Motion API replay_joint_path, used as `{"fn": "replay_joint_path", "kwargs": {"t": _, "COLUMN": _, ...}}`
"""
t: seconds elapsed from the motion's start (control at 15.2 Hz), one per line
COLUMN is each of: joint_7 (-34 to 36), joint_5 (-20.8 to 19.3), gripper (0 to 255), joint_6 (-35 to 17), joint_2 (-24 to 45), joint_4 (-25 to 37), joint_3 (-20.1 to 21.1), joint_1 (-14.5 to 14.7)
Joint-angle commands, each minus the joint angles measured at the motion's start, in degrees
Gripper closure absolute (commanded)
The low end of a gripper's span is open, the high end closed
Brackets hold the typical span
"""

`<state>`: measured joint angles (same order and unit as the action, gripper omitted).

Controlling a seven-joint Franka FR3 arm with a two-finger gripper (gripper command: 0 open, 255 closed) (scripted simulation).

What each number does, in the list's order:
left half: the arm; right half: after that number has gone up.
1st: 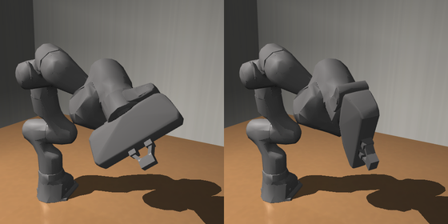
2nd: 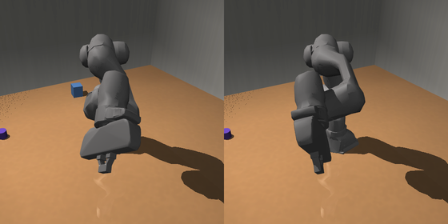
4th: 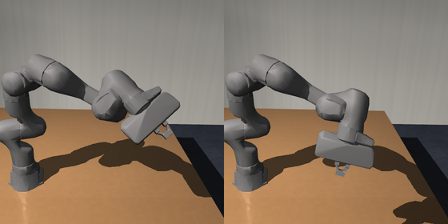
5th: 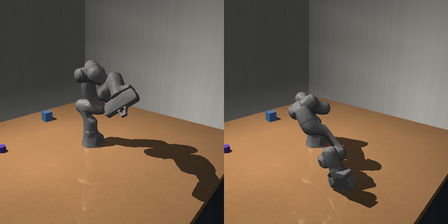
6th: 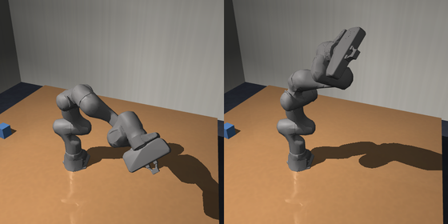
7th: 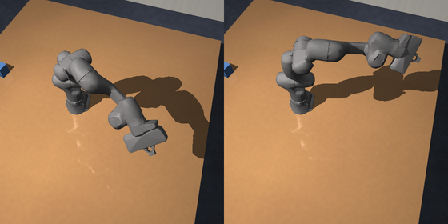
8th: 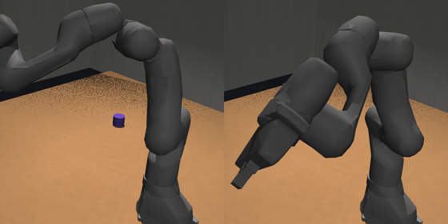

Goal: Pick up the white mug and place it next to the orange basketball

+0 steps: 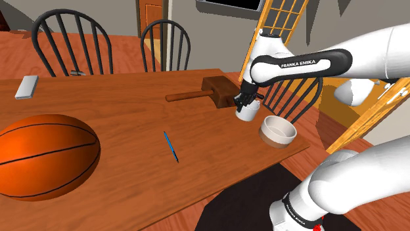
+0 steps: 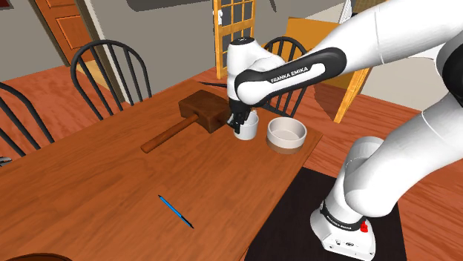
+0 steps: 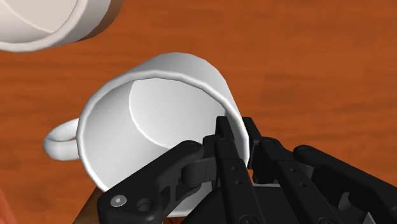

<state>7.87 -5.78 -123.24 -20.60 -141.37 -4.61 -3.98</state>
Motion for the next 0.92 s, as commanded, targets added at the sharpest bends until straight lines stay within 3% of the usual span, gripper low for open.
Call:
{"fn": "replay_joint_path", "kwargs": {"t": 0.0, "joint_7": -0.19, "joint_5": 0.03, "gripper": 255, "joint_6": 1.79, "joint_2": -0.81, "joint_4": 0.97, "joint_3": -0.02, "joint_1": -0.03}}
{"fn": "replay_joint_path", "kwargs": {"t": 0.86, "joint_7": -0.75, "joint_5": 0.45, "gripper": 255, "joint_6": 12.32, "joint_2": -3.41, "joint_4": 8.91, "joint_3": 0.32, "joint_1": 0.11}}
